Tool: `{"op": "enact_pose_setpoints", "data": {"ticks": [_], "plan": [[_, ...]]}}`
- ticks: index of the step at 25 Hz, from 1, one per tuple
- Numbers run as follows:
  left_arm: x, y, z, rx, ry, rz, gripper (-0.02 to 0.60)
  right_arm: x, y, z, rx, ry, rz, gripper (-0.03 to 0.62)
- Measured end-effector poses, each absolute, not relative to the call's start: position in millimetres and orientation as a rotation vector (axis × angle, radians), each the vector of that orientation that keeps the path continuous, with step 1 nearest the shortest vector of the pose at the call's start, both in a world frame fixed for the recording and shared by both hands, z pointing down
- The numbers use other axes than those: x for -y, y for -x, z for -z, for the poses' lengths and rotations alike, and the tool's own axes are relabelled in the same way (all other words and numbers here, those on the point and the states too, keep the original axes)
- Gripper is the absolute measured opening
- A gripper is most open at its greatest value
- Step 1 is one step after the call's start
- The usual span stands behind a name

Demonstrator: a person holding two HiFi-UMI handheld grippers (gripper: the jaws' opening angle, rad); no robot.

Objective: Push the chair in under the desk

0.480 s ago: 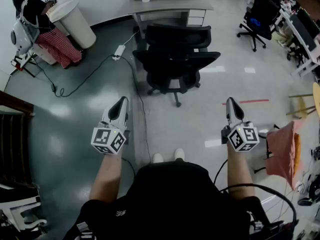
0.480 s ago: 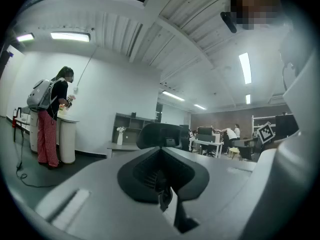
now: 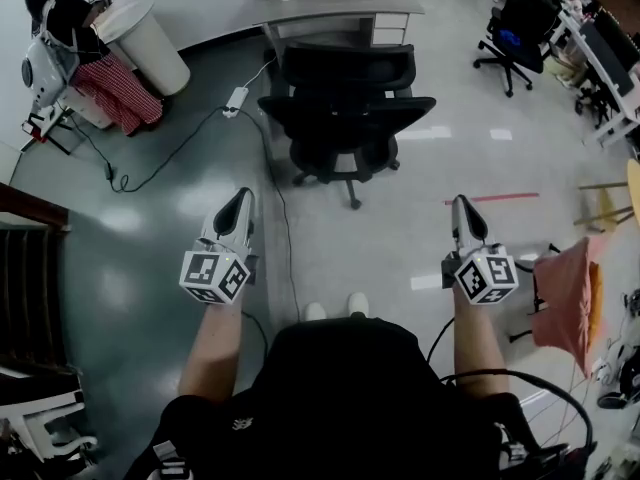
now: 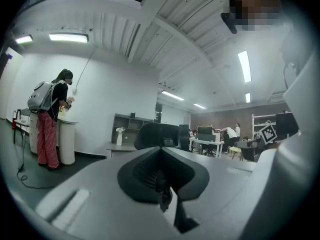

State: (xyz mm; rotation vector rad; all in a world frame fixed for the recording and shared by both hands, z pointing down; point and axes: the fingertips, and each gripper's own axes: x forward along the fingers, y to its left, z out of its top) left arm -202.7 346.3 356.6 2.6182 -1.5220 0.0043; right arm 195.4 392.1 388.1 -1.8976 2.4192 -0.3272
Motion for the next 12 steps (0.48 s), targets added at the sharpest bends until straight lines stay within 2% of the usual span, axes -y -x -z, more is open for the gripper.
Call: {"op": "enact_pose_setpoints", "data": {"ticks": [12], "plan": [[-321.9, 161.4, -365.6, 1.608, -2.584, -0.023, 0.005, -358.4, -246.4, -406.3, -2.444, 1.838, 0.378, 0.002]]}}
